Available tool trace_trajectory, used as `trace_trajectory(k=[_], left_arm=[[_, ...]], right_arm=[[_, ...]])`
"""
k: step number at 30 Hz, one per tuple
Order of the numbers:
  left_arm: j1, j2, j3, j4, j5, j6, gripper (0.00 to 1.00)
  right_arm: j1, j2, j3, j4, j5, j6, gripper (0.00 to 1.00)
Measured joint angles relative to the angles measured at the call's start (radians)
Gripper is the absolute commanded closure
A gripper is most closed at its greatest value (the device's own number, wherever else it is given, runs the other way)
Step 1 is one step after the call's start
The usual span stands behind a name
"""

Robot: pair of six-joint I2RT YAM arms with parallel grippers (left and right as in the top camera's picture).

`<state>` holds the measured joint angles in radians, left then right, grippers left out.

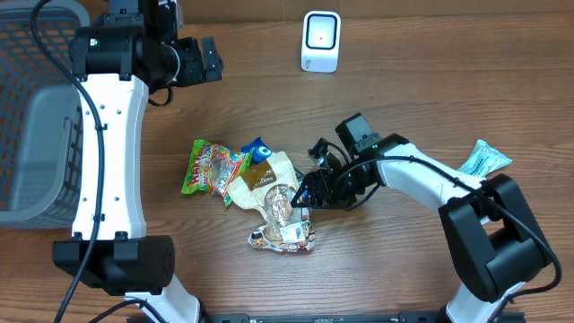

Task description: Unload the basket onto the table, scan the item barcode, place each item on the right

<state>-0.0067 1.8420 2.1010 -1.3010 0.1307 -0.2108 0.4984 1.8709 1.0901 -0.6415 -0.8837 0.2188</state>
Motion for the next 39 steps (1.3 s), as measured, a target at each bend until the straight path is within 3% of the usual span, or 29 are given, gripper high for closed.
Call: trace_trajectory(k=[5, 19, 25, 27, 29, 32, 39], left_arm=[[0.000, 0.000, 0.000, 0.000, 0.000, 0.000, 0.00], [0.000, 0.000, 0.000, 0.000, 0.000, 0.000, 0.00], [0.000, 0.000, 0.000, 0.000, 0.000, 0.000, 0.00], [0.000, 0.000, 0.000, 0.000, 0.000, 0.000, 0.00], [0.000, 0.000, 0.000, 0.000, 0.000, 0.000, 0.00], [0.000, 0.000, 0.000, 0.000, 0.000, 0.000, 0.00], [0.000, 0.000, 0.000, 0.000, 0.000, 0.000, 0.00]], right_arm=[[0.022, 0.001, -0.038, 0.133, -0.020, 0.141, 0.32], [0.063, 0.043, -0.044, 0.072, 0.037, 0.333, 0.34], [0.106, 0.046, -0.047, 0.204, 0.066, 0.436, 0.39], [0.143, 0.056, -0.047, 0.273, 0.073, 0.481, 0.50], [0.175, 0.070, -0.047, 0.311, 0.079, 0.526, 0.73], [0.196, 0.081, -0.047, 0.325, 0.079, 0.543, 0.95], [0.196, 0.082, -0.046, 0.326, 0.079, 0.562, 0.96]])
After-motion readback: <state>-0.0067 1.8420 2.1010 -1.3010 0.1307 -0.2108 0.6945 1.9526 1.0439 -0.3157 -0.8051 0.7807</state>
